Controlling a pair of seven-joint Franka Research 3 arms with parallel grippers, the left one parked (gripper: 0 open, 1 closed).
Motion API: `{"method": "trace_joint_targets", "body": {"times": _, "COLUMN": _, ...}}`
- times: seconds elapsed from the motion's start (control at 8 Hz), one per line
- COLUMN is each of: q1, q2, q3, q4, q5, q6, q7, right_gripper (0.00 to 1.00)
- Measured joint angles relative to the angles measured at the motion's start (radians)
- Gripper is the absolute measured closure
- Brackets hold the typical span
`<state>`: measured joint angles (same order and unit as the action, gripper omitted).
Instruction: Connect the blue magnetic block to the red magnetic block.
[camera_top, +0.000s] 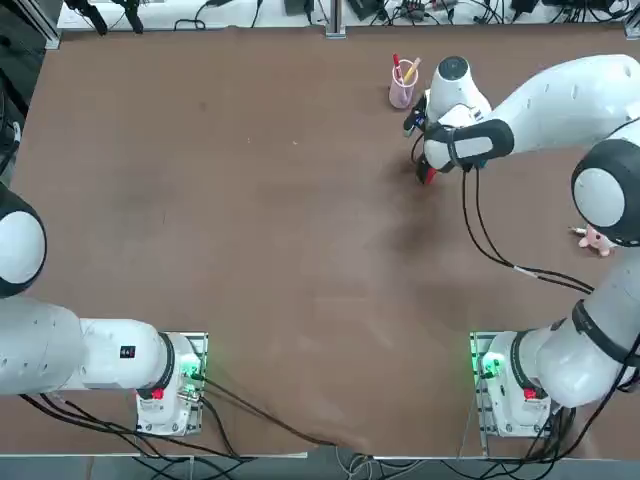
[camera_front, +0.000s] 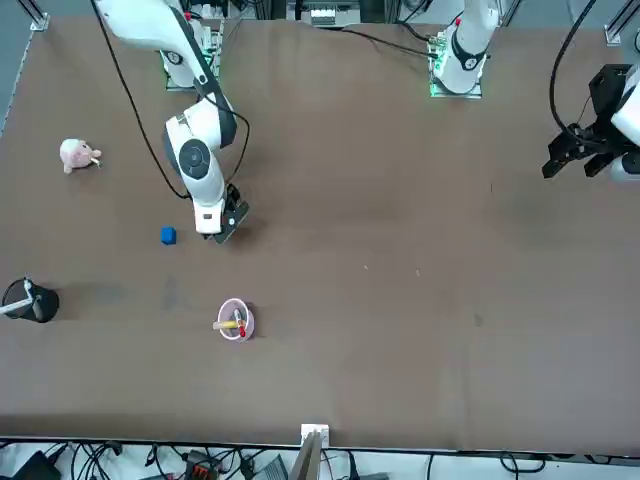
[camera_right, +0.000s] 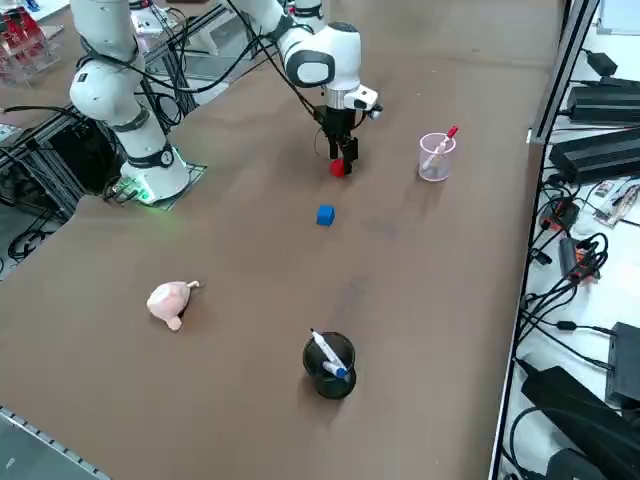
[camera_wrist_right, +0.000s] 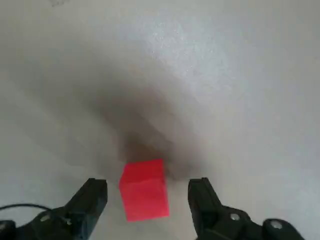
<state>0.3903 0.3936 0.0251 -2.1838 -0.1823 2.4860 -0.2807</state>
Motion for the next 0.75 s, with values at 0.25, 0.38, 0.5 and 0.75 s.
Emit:
{"method": "trace_joint_targets", "body": {"times": 0.25, "q1": 0.000, "q2": 0.013, "q3": 0.000, "q4": 0.000, "q5": 0.000, "q6": 0.004, "q7": 0.000, "right_gripper": 0.14}}
{"method": "trace_joint_targets", "body": {"times": 0.38, "q1": 0.000, "q2": 0.015, "q3": 0.000, "q4": 0.000, "q5": 0.000, "q6": 0.005, "q7": 0.001, "right_gripper": 0.35}}
{"method": "trace_joint_targets", "body": {"times": 0.5, "q1": 0.000, "q2": 0.013, "q3": 0.000, "q4": 0.001, "q5": 0.000, "q6": 0.006, "q7": 0.005, "right_gripper": 0.52}}
{"method": "trace_joint_targets", "body": {"times": 0.75, "q1": 0.000, "q2": 0.011, "q3": 0.000, "q4": 0.003, "q5": 0.001, "q6": 0.010, "q7": 0.078, "right_gripper": 0.52}}
